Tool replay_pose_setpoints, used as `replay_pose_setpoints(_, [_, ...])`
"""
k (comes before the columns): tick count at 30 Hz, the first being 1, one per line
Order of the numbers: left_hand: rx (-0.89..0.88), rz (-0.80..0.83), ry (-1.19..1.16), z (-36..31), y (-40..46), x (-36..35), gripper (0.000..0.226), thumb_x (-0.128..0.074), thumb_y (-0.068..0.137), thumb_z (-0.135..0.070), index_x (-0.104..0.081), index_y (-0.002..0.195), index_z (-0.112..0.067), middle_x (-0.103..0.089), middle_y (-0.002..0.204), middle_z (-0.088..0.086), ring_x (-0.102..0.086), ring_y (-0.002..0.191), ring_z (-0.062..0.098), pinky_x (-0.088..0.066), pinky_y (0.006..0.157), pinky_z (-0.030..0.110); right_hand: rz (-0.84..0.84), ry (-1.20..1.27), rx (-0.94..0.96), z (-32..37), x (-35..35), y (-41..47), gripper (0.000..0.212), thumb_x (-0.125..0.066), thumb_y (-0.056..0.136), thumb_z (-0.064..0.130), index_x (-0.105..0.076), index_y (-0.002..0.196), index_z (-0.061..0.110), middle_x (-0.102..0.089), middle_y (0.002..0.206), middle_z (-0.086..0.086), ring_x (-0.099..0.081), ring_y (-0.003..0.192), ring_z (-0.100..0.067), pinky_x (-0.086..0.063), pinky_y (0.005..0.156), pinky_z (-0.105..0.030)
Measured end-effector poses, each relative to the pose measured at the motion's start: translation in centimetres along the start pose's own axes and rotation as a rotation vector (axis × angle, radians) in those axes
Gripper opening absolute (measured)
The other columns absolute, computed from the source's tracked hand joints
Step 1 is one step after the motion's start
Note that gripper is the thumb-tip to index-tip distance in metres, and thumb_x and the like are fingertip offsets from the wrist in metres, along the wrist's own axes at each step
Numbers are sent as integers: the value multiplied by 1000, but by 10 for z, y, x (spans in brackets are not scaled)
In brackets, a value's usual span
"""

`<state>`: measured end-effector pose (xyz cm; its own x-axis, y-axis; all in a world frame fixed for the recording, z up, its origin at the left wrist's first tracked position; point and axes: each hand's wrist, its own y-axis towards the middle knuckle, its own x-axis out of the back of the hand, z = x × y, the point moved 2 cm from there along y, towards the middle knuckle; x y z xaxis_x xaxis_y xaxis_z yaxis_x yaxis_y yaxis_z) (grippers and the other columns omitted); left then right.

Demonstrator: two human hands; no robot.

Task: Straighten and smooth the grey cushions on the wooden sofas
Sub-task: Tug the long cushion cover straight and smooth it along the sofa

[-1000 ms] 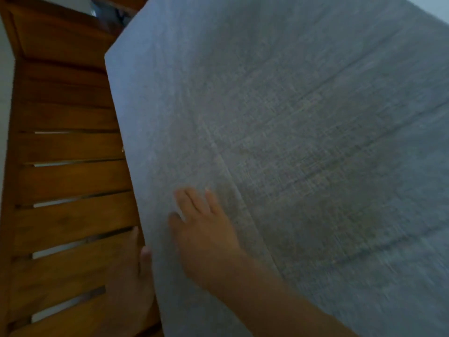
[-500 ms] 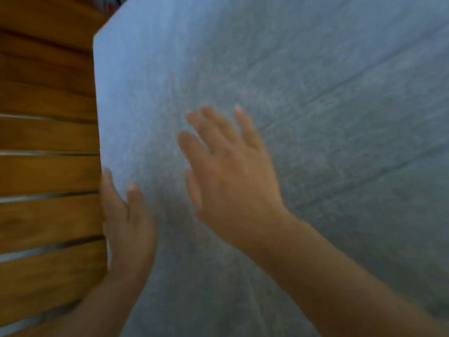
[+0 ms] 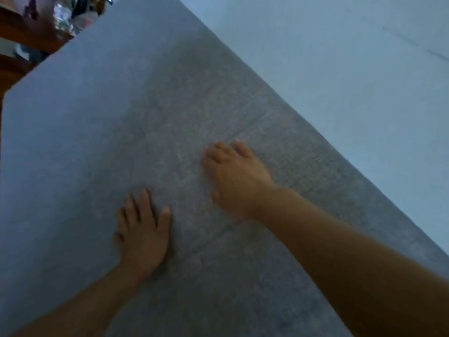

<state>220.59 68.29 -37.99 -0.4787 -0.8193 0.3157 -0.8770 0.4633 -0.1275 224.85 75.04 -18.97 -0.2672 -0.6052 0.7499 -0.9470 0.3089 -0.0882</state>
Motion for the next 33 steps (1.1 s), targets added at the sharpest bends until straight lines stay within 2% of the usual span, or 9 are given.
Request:
replay_pose_setpoints(3, [-214, -182, -295, -79, -16, 21, 69, -24, 91, -54, -12, 152, -24, -12, 158, -4, -10, 145, 13, -3, 114, 46, -562, 88, -62, -21, 52, -18, 51, -43, 88, 25, -47, 137, 12, -38, 148, -12, -27, 140, -27, -9, 115, -46])
replay_pose_setpoints(7, [-494, -30, 60, -121, -90, -33, 66, -10, 90, -55, -4, 151, -30, -9, 160, -2, -8, 146, 20, -15, 112, 61, -17, -18, -139, -63, -5, -87, 64, -16, 92, 47, -14, 152, 23, -7, 160, -2, 1, 147, -21, 5, 115, -40])
replay_pose_setpoints(9, [-409, 85, 192, -112, -88, -45, 70, -3, 89, -61, 4, 151, -30, 4, 160, -2, 4, 146, 20, -9, 114, 58, -66, 91, -161, -73, 8, -105, 56, -34, 96, 33, -25, 149, 20, -13, 159, -4, -6, 146, -21, -1, 116, -38])
replay_pose_setpoints(12, [-427, -50, -145, -123, -127, -19, 68, -21, 91, -57, -11, 152, -27, -9, 159, -6, -7, 145, 11, -4, 113, 50, -555, 217, -185, -64, 49, -167, 46, -44, 87, 17, -51, 132, 9, -43, 145, -11, -34, 137, -27, -17, 115, -45])
replay_pose_setpoints(17, [-555, 54, 88, -78, -256, -64, 64, -30, 89, -48, -26, 148, -24, -24, 155, -3, -29, 140, 24, -34, 99, 65, -30, -10, -141, -38, -13, -254, 62, -27, 92, 43, -25, 149, 17, -15, 158, -8, -12, 146, -24, 0, 116, -39])
replay_pose_setpoints(21, [-425, -217, -210, -44, -271, -38, 61, -27, 92, -45, -23, 149, -22, -20, 154, -9, -20, 142, 12, -12, 112, 50, -577, 209, -140, -2, 38, -259, 52, -48, 87, 18, -45, 139, 11, -37, 149, -10, -27, 141, -26, -10, 115, -45])
replay_pose_setpoints(26, [-402, -18, 114, 46, -300, -59, 64, -15, 87, -60, 0, 147, -44, 8, 156, -19, 6, 144, 5, -17, 113, 58, -136, 48, -123, 55, -56, -272, 60, -26, 92, 37, -34, 146, 14, -23, 156, -9, -16, 144, -28, -2, 114, -47])
replay_pose_setpoints(31, [-51, -251, -59, 136, -269, -7, 72, -14, 83, -59, -14, 150, -30, -13, 158, -7, -11, 143, 10, -8, 114, 52, -227, 214, 2, 167, -60, -237, 63, -38, 84, 36, -37, 144, 17, -34, 151, -10, -25, 141, -28, -9, 115, -50])
replay_pose_setpoints(33, [58, -56, 78, 176, -267, -8, 75, -1, 75, -67, 5, 144, -38, 1, 160, -4, 1, 146, 15, -5, 116, 54, -63, 148, 82, 191, -94, -238, 59, -34, 89, 35, -39, 144, 16, -30, 153, -9, -21, 143, -28, -4, 115, -49])
